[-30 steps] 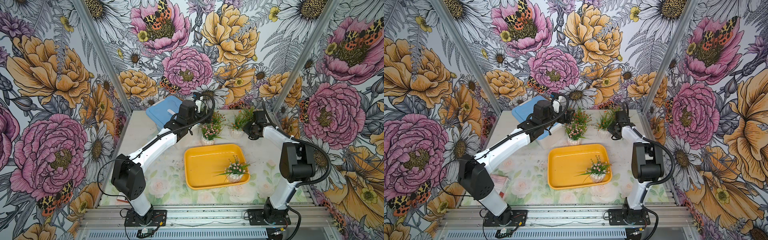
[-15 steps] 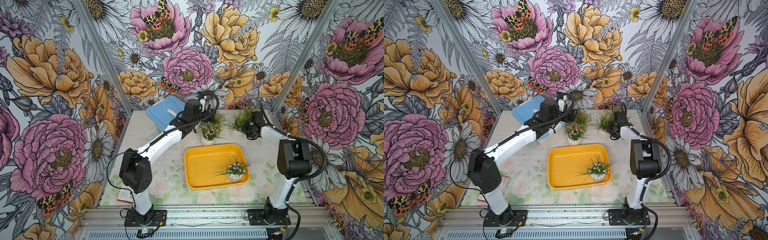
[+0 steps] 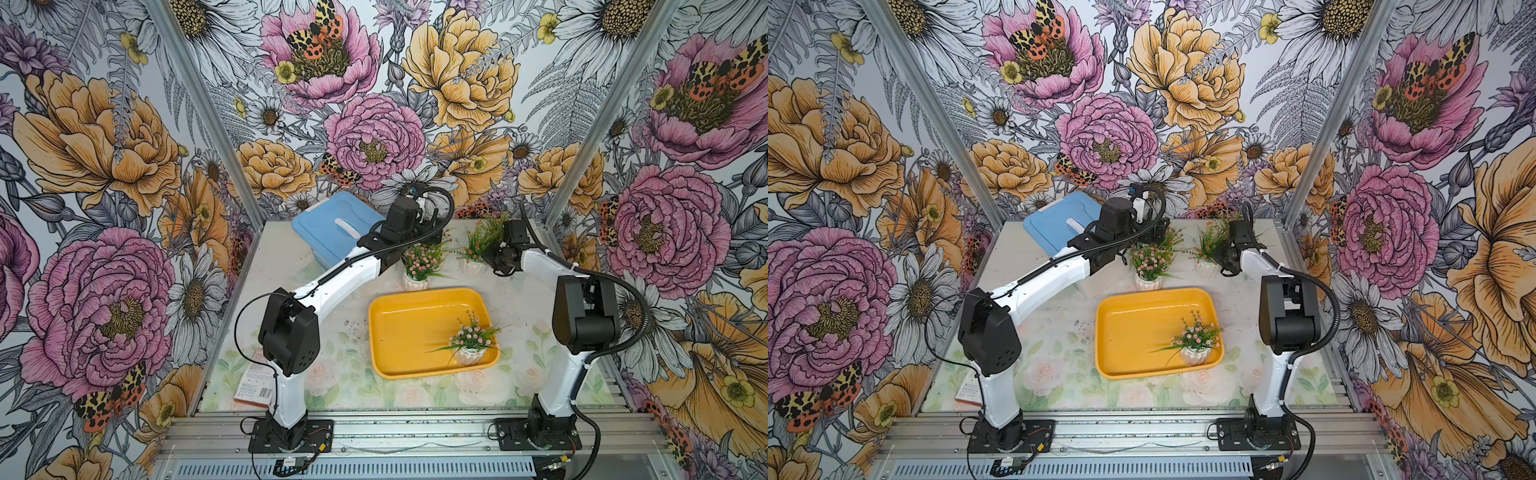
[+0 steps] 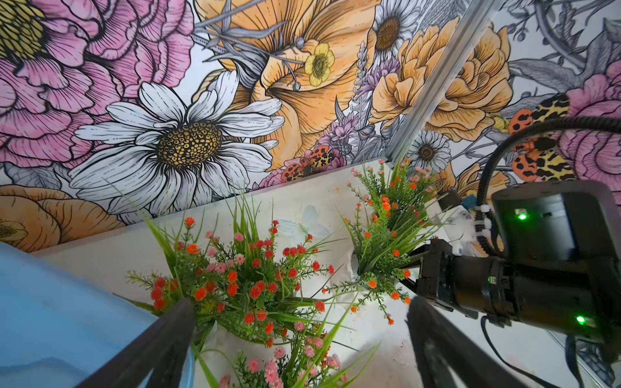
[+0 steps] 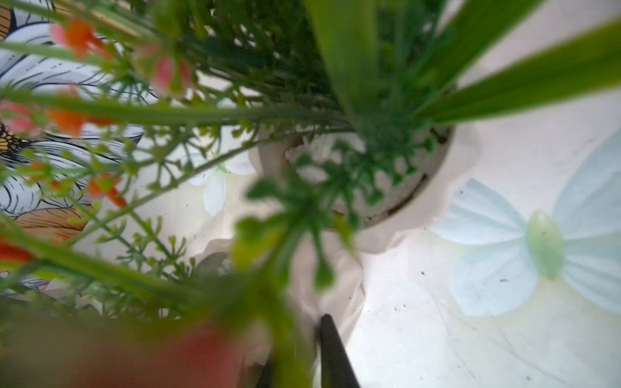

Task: Put the potted gypsophila into the storage box
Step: Pick up the baby's breath potted plant from the center of the board.

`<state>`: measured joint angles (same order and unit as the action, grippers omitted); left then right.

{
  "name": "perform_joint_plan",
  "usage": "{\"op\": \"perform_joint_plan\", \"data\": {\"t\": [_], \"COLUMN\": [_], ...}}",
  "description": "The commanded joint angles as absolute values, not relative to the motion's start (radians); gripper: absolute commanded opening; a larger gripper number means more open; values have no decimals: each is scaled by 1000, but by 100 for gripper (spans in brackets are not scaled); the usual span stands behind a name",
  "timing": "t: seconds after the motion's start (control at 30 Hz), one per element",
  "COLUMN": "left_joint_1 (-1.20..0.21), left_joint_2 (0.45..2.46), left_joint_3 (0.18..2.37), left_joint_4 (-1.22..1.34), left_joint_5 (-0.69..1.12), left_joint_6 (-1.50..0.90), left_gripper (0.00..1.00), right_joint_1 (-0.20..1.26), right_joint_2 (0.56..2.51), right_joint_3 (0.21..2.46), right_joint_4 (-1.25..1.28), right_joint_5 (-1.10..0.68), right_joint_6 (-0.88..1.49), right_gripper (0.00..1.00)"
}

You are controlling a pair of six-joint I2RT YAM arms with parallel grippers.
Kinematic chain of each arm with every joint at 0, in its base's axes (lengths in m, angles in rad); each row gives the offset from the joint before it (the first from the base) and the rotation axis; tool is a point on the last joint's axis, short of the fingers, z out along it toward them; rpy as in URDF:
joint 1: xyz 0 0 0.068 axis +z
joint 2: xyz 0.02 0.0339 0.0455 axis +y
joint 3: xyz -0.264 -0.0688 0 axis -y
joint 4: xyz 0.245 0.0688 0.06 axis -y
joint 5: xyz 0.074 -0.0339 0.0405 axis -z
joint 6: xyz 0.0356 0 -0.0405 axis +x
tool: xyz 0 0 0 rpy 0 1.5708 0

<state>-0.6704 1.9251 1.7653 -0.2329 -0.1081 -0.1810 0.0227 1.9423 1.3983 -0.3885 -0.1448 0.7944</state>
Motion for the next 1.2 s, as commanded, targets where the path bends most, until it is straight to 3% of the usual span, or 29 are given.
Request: {"op": "perform_joint_plan", "data": {"t": [0.0,0.23,0.37,0.53,0.63,0.77,1.17], "left_joint_1": [-684,-721,-732,-736,-733,-723,-700], "left_joint_2": [1963,2030,2039,2015,1971,1890,1657], "left_joint_3": [1836,1933,1943,1923,1869,1778,1507], "left_joint_4": [-271,-311,-314,-334,-334,-331,-254], "left_joint_5": [-162,-244,-254,-236,-231,-216,-166], "left_joint_6": [-194,-190,-193,-170,-146,-151,-143], "left_gripper": [99,99,99,99,99,99,99], "right_joint_1": [25,6,0,5,12,12,62], "right_joint_2": [1989,2015,2037,2062,2050,2013,1811], "right_joint_3": [1412,1483,1496,1494,1482,1461,1422], "right_joint_4": [-471,-524,-551,-557,-557,-557,-554], "right_joint_5": [-135,-182,-207,-201,-137,-114,-58], "right_joint_6": [764,694,684,693,705,728,705], "right_gripper": [9,2,18,24,10,1,0]}}
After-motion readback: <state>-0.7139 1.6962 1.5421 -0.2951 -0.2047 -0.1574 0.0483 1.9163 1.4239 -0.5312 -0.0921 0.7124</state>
